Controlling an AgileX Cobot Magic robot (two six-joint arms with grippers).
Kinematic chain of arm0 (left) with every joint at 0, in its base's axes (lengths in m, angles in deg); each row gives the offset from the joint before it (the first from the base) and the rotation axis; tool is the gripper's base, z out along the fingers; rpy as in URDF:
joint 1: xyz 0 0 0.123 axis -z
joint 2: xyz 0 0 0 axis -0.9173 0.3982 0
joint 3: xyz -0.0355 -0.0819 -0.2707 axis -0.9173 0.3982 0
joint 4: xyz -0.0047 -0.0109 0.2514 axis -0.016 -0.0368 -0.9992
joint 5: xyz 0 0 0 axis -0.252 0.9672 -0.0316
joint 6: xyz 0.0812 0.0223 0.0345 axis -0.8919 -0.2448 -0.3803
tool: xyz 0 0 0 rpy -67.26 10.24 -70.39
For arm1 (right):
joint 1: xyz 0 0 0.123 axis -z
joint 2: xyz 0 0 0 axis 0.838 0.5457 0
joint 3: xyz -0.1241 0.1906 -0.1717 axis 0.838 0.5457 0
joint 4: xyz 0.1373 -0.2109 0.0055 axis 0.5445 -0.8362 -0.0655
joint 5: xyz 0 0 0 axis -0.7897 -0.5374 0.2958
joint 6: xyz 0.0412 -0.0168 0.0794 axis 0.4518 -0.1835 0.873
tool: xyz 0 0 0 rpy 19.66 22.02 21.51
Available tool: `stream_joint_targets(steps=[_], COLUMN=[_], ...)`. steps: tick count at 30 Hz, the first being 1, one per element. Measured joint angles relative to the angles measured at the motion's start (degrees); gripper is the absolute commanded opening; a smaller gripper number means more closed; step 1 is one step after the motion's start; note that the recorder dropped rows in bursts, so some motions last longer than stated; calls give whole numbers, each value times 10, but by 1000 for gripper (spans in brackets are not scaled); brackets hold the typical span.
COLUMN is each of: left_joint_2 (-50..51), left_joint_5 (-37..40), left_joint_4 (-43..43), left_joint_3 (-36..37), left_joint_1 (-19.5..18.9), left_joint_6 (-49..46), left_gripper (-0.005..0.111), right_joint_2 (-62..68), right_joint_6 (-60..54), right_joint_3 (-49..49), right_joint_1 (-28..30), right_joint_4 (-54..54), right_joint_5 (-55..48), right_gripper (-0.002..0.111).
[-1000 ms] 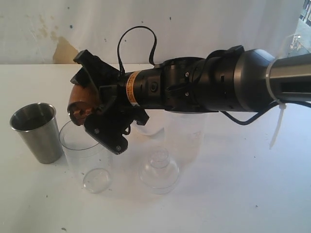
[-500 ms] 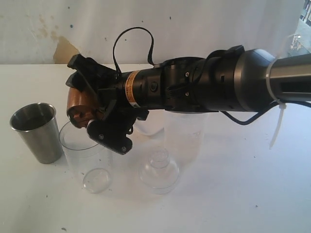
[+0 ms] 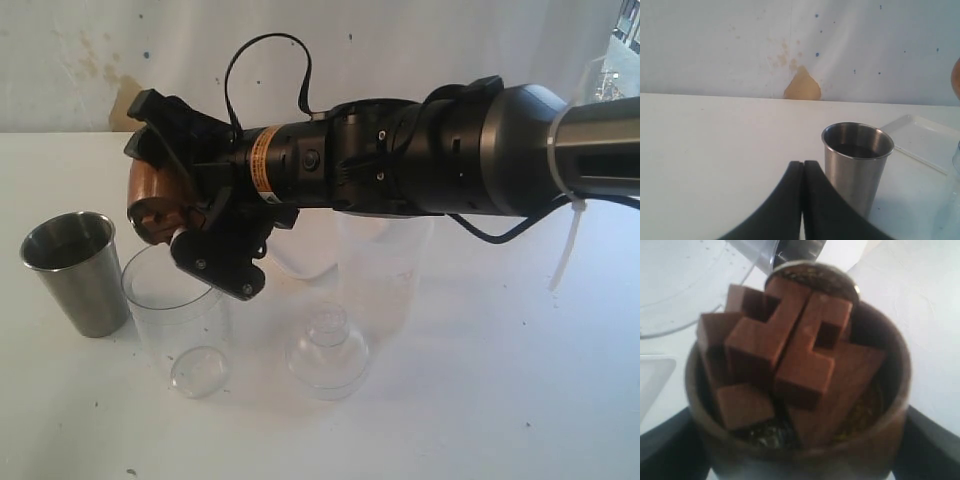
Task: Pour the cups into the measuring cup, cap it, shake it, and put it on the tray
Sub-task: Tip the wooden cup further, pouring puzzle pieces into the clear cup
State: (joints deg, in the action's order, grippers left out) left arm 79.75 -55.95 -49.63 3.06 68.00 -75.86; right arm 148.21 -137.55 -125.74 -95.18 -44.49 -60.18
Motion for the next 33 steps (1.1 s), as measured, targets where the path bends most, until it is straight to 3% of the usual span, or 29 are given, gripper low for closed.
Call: stream_joint_targets(steps=[33], left_joint_2=[0], left_joint_5=[0], left_joint_4=[0], left_joint_3=[0], left_joint_1=[0], left_joint_6=[0], left_gripper=[1], right_joint_2=[0], right_joint_6=[-136], right_joint_3=[0], right_joint_1=[-18], right_joint_4=[0], right_joint_5=[-23], right_gripper=[0])
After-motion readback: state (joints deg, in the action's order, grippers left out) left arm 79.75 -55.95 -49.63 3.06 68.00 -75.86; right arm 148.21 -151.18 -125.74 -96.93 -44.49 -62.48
